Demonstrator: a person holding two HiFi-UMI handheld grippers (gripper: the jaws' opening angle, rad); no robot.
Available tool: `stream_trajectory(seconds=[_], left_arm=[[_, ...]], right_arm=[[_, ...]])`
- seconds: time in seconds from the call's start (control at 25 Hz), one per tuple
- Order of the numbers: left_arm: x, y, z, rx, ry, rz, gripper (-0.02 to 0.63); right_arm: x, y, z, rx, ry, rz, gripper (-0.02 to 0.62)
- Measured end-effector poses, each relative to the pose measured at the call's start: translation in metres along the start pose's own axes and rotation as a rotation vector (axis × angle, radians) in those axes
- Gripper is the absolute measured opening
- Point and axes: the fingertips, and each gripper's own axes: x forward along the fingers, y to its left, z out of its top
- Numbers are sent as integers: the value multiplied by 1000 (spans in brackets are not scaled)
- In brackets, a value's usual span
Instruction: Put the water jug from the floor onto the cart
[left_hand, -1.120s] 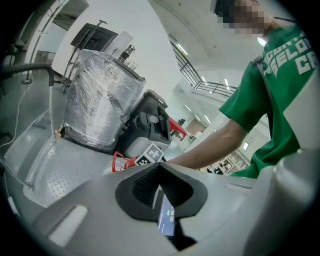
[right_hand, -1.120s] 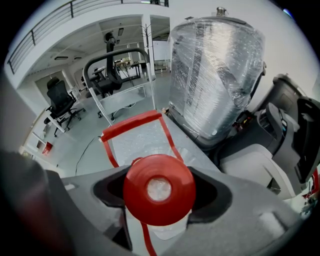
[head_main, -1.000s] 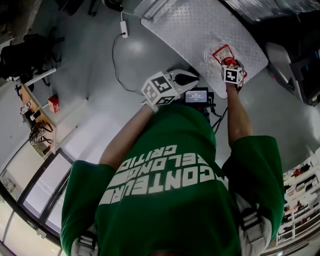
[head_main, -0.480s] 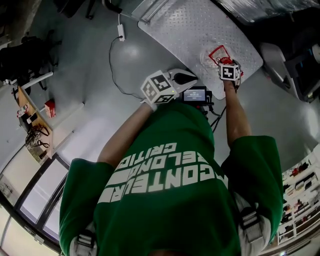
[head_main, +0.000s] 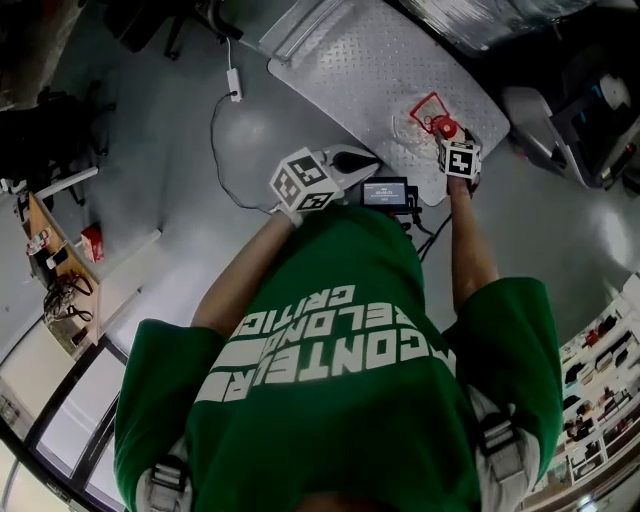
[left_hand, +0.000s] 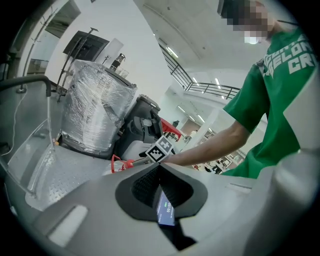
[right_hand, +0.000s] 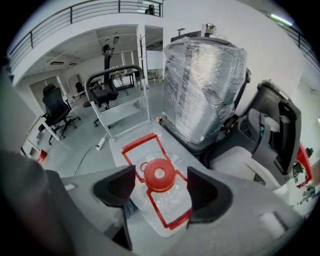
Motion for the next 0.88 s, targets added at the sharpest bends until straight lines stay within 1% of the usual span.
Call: stream_trajectory(seconds=[0.16,0.32,0.36,0.44,0.56,0.64,0.68,0.72,0.76,0.88], left_arm=[[-21,7,-5,2,-33,18,9],[-45,12,-12,-2,-61,39,9],[-50,12,-14,-4,-67,41,9],[-60,10,-18,-6,-81,39,9],[-72,3,-22,-7,-111,18,9],[-79,-4,-25,2,-119,-6,9],[-82,-7,-27,6,-120,-18,9],[-87,-10,-30,8,-119,-29,9],[-91,-13,-33,9,-118,-39,9],[-102,-19,-40,15,-111,-67,9]], right_arm=[[-28,-4,3,27,-62,-38,310],[-62,4,8,32,-103,-60,305],[-71,8,10,35,-117,-62,296],[-88,16,13,32,-148,-73,262],[-109,28,14,4,-183,-84,167],[-122,41,11,-5,-194,-67,124],[-129,48,9,-7,-202,-55,88],[-135,54,5,-10,-212,-46,26],[-142,59,2,-12,-224,-39,-6],[-168,71,-8,-12,-260,-49,-8]])
